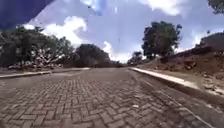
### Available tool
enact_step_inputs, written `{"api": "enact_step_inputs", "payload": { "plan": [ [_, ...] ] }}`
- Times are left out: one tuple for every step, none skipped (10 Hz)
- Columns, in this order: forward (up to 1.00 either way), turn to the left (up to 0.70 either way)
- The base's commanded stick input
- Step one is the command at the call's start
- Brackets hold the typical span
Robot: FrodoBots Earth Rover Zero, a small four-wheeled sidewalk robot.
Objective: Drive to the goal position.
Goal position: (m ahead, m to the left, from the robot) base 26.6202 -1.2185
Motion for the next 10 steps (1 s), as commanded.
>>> {"api": "enact_step_inputs", "payload": {
  "plan": [
    [0.70, 0.00],
    [0.70, 0.00],
    [0.70, 0.00],
    [0.70, 0.00],
    [0.70, 0.00],
    [0.70, 0.00],
    [0.70, 0.00],
    [0.70, 0.00],
    [0.70, 0.00],
    [0.70, 0.00]
  ]
}}
